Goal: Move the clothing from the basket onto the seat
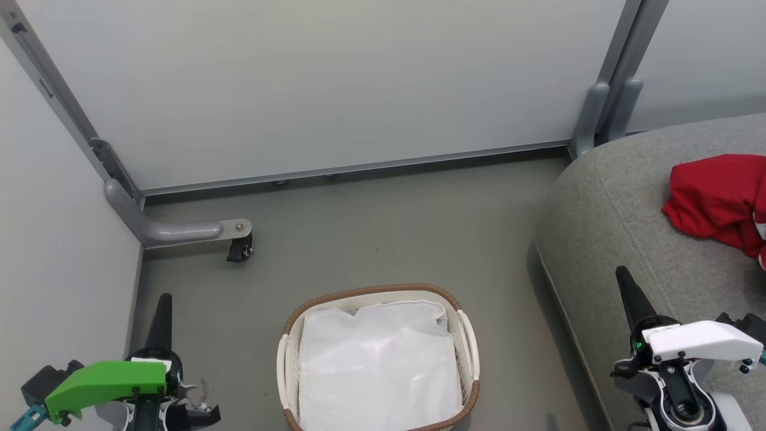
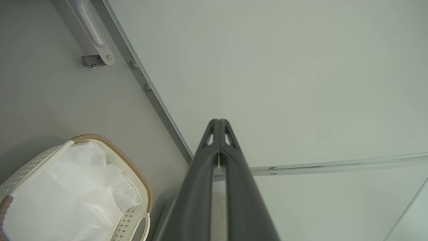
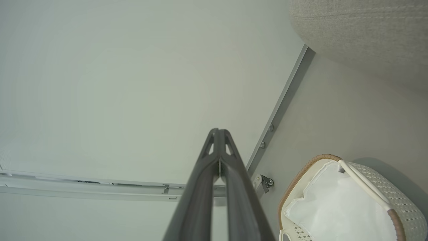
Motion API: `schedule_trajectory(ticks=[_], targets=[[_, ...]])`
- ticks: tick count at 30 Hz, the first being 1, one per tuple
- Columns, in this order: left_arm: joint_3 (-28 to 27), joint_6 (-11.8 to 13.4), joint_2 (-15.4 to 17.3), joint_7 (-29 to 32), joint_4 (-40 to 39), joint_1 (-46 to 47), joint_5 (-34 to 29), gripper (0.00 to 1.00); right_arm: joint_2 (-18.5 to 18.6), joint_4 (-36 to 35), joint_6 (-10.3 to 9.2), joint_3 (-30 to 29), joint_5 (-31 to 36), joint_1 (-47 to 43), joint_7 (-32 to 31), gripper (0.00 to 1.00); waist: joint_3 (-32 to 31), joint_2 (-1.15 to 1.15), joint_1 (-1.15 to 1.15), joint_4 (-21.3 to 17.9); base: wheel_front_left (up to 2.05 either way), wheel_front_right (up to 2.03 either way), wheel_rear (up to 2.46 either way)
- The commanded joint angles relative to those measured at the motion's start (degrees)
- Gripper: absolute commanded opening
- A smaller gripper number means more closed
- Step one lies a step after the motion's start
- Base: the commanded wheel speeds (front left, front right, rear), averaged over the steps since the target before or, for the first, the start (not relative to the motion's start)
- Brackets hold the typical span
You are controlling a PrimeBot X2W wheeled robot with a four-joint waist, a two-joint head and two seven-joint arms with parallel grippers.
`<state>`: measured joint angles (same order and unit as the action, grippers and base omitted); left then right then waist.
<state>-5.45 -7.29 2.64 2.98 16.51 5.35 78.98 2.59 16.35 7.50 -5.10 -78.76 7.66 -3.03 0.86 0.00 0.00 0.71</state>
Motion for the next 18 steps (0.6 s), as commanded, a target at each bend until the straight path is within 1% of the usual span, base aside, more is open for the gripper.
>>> schedule_trajectory(ticks=[1, 18], targets=[[-0.3, -0.3, 0.4, 0.4, -0.7, 1.2, 1.4, 0.00, 0.4, -0.7, -0.01, -0.3, -1.3, -0.4, -0.3, 0.00, 0.0, 0.00, 0.00, 0.0, 0.00, 0.00, 0.00], [-0.9, -0.3, 0.4, 2.3, -1.8, 1.2, 8.4, 0.00, 0.4, -1.8, 0.00, -1.0, -8.5, -1.2, -2.3, 0.00, -0.4, 0.00, 0.00, -0.4, 0.00, 0.00, 0.00]])
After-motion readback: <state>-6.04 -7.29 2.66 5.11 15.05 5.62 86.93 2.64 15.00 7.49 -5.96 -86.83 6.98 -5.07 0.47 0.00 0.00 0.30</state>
